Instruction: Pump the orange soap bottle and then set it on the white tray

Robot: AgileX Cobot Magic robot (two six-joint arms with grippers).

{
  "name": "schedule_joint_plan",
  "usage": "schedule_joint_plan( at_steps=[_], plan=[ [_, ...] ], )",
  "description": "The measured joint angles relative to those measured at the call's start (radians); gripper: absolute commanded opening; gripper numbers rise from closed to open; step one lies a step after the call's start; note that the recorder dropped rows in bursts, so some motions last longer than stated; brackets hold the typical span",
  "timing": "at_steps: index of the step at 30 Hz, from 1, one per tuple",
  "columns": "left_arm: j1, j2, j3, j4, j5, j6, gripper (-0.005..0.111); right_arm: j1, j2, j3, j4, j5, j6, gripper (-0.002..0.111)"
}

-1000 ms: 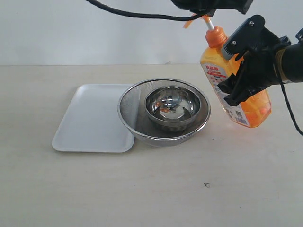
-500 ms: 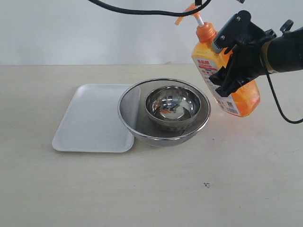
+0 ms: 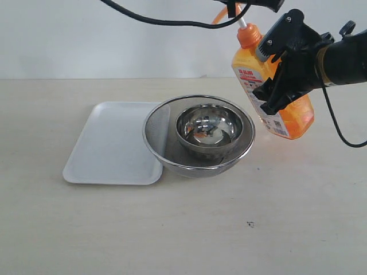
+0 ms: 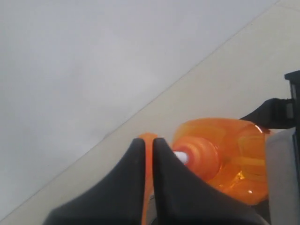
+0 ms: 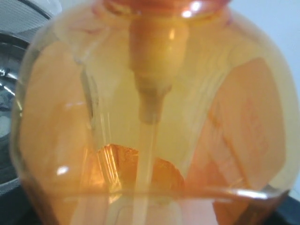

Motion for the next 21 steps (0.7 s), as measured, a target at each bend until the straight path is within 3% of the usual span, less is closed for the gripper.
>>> schedule_joint_plan(
  at_steps=[16,21],
  plan=[
    [0.0,0.0,0.0,0.03,0.053,0.003,0.005,0.0,0.0,0.0,0.0,-0.006,0.015,0.0],
    [0.002,-0.004,0.0,0.006,0.051,0.07,0.005,0.0,0.0,0.0,0.0,-0.006,0.019,0.0]
  ],
)
